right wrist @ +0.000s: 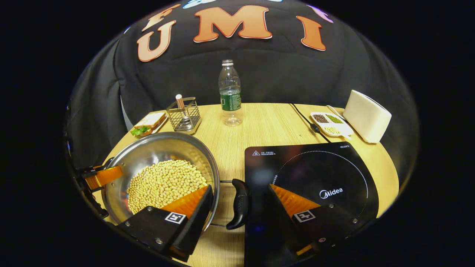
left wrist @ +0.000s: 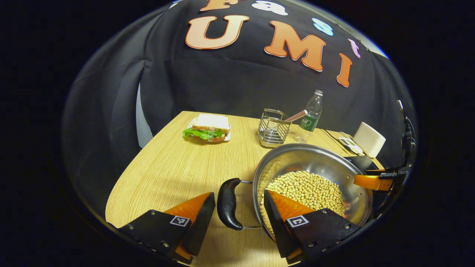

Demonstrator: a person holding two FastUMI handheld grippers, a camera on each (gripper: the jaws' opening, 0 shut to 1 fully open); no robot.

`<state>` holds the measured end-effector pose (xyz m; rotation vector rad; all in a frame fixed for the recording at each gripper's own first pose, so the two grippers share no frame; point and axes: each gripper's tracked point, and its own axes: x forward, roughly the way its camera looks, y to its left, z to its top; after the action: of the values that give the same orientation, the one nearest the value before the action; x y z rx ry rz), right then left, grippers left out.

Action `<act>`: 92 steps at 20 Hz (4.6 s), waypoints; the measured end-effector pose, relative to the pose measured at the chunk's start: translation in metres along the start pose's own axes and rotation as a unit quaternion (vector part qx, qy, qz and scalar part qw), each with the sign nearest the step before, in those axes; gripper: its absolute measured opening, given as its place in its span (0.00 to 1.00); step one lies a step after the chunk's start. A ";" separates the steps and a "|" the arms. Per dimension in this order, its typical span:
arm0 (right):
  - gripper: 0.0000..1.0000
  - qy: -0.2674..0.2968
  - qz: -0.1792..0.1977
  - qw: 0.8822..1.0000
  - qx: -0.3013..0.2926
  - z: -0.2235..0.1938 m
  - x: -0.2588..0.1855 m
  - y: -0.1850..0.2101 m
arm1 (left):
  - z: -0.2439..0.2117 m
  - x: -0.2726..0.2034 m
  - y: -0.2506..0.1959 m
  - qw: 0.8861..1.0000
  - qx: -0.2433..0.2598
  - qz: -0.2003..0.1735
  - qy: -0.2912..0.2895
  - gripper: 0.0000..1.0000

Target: First push the handle of the pot to place it horizontally, then grasp the pot with both hands and set it on the induction cooktop.

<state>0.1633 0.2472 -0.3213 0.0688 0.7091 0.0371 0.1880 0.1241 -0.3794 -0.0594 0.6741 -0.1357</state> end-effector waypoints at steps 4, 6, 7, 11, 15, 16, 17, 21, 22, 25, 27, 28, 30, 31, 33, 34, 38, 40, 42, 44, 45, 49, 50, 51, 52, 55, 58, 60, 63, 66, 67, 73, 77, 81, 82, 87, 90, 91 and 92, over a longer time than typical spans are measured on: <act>0.70 -0.003 0.008 1.000 -0.009 0.000 0.006 0.006 | -0.005 0.000 -0.001 1.000 -0.009 0.016 0.018 0.55; 0.59 -0.007 0.016 1.000 -0.007 0.003 0.002 0.006 | -0.008 -0.007 -0.003 0.999 -0.012 0.021 0.026 0.51; 0.48 -0.003 0.019 1.000 -0.002 0.003 0.002 0.006 | -0.008 -0.008 -0.004 0.999 -0.017 0.025 0.025 0.46; 0.44 0.001 0.033 0.999 0.005 0.006 -0.007 0.007 | -0.008 -0.030 -0.007 0.999 -0.023 0.037 0.023 0.42; 0.44 -0.018 0.043 0.999 0.011 0.017 -0.037 0.003 | 0.013 -0.058 -0.016 0.999 -0.018 0.045 -0.006 0.40; 0.39 -0.021 0.044 0.999 0.011 0.021 -0.043 -0.001 | 0.017 -0.063 -0.020 0.999 -0.018 0.046 -0.008 0.41; 0.44 -0.024 0.045 0.999 0.012 0.024 -0.048 -0.004 | 0.020 -0.068 -0.025 0.999 -0.019 0.046 -0.010 0.40; 0.44 -0.028 0.044 0.998 0.018 0.032 -0.073 -0.027 | 0.029 -0.085 -0.052 0.999 -0.018 0.039 -0.015 0.40; 0.44 -0.031 0.044 0.998 0.022 0.035 -0.078 -0.035 | 0.031 -0.088 -0.060 0.999 -0.017 0.038 -0.016 0.41; 0.43 -0.036 0.036 0.998 0.027 0.041 -0.091 -0.059 | 0.041 -0.092 -0.090 0.999 -0.007 0.034 -0.027 0.43; 0.44 -0.033 0.024 0.999 0.028 0.043 -0.099 -0.082 | 0.045 -0.091 -0.112 0.999 -0.006 0.026 -0.024 0.41; 0.44 -0.036 0.019 0.999 0.030 0.046 -0.103 -0.092 | 0.046 -0.090 -0.123 1.000 -0.006 0.020 -0.022 0.41; 0.43 -0.042 0.009 0.998 0.034 0.052 -0.110 -0.113 | 0.048 -0.088 -0.145 1.000 -0.003 0.009 -0.023 0.41; 0.43 -0.044 0.005 0.998 0.036 0.052 -0.115 -0.122 | 0.049 -0.089 -0.156 1.000 -0.001 0.005 -0.022 0.43; 0.43 -0.046 0.001 0.998 0.042 0.052 -0.121 -0.139 | 0.050 -0.089 -0.175 1.000 0.004 -0.002 -0.022 0.43; 0.44 -0.046 -0.001 0.998 0.045 0.051 -0.122 -0.147 | 0.052 -0.090 -0.184 1.000 0.006 -0.004 -0.023 0.41; 0.43 -0.045 -0.008 0.997 0.059 0.047 -0.128 -0.176 | 0.051 -0.087 -0.217 1.000 0.018 -0.012 -0.018 0.41; 0.43 -0.045 -0.012 0.997 0.063 0.045 -0.132 -0.190 | 0.050 -0.087 -0.234 1.000 0.022 -0.016 -0.015 0.41; 0.43 -0.046 -0.016 0.996 0.068 0.042 -0.133 -0.204 | 0.048 -0.084 -0.248 0.999 0.025 -0.021 -0.013 0.41; 0.43 -0.043 -0.020 0.996 0.075 0.040 -0.134 -0.216 | 0.046 -0.080 -0.262 0.999 0.028 -0.024 -0.009 0.43; 0.43 -0.042 -0.022 0.996 0.077 0.039 -0.136 -0.221 | 0.045 -0.076 -0.268 0.999 0.030 -0.026 -0.007 0.43; 0.43 -0.041 -0.030 0.995 0.088 0.035 -0.136 -0.246 | 0.041 -0.067 -0.295 0.999 0.039 -0.035 0.001 0.41; 0.43 -0.039 -0.032 0.995 0.091 0.033 -0.137 -0.252 | 0.039 -0.064 -0.300 0.999 0.040 -0.037 0.004 0.42; 0.44 -0.036 -0.034 0.994 0.094 0.030 -0.136 -0.257 | 0.037 -0.061 -0.306 0.998 0.042 -0.038 0.007 0.42; 0.44 -0.035 -0.036 0.994 0.095 0.029 -0.136 -0.262 | 0.035 -0.058 -0.312 0.998 0.043 -0.041 0.009 0.42; 0.44 -0.030 -0.047 0.994 0.097 0.026 -0.135 -0.281 | 0.026 -0.048 -0.329 0.998 0.043 -0.050 0.020 0.42; 0.44 -0.025 -0.055 0.993 0.099 0.022 -0.133 -0.296 | 0.015 -0.035 -0.339 0.997 0.042 -0.058 0.029 0.42; 0.44 -0.020 -0.058 0.993 0.103 0.018 -0.130 -0.305 | 0.012 -0.028 -0.347 0.997 0.041 -0.062 0.034 0.42; 0.44 -0.013 -0.064 0.992 0.106 0.013 -0.124 -0.318 | 0.004 -0.021 -0.361 0.996 0.043 -0.066 0.042 0.42; 0.44 -0.002 -0.068 0.992 0.110 0.005 -0.119 -0.326 | -0.006 -0.013 -0.373 0.995 0.045 -0.069 0.053 0.43; 0.44 0.001 -0.069 0.991 0.112 0.003 -0.119 -0.327 | -0.007 -0.011 -0.374 0.995 0.046 -0.070 0.057 0.43; 0.47 0.004 -0.068 0.992 0.111 -0.001 -0.119 -0.331 | -0.018 -0.006 -0.375 0.994 0.038 -0.078 0.068 0.43; 0.59 -0.022 -0.070 0.992 0.107 0.011 -0.132 -0.335 | -0.004 -0.013 -0.361 0.996 0.046 -0.057 0.050 0.61; 0.95 -0.066 -0.098 0.989 0.092 0.034 -0.164 -0.345 | 0.012 -0.040 -0.342 0.998 -0.024 -0.046 0.035 0.91; 0.95 -0.080 -0.098 0.988 0.088 0.042 -0.175 -0.344 | 0.027 -0.051 -0.334 0.998 -0.036 -0.043 0.015 0.92; 0.95 -0.155 -0.089 0.982 0.063 0.087 -0.238 -0.326 | 0.104 -0.120 -0.292 0.995 -0.036 -0.010 -0.096 0.90; 0.95 -0.198 -0.072 0.976 0.049 0.109 -0.280 -0.306 | 0.149 -0.178 -0.276 0.985 -0.028 0.003 -0.168 0.88; 0.95 -0.212 -0.069 0.974 0.044 0.115 -0.294 -0.302 | 0.161 -0.196 -0.272 0.982 -0.019 0.007 -0.190 0.89; 0.95 -0.226 -0.069 0.971 0.038 0.121 -0.308 -0.299 | 0.170 -0.213 -0.267 0.978 -0.010 0.010 -0.209 0.89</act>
<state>0.0120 -0.0750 -0.0521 0.0976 0.2581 -0.1369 0.1020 -0.1077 -0.0889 -0.0975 0.2550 -0.0919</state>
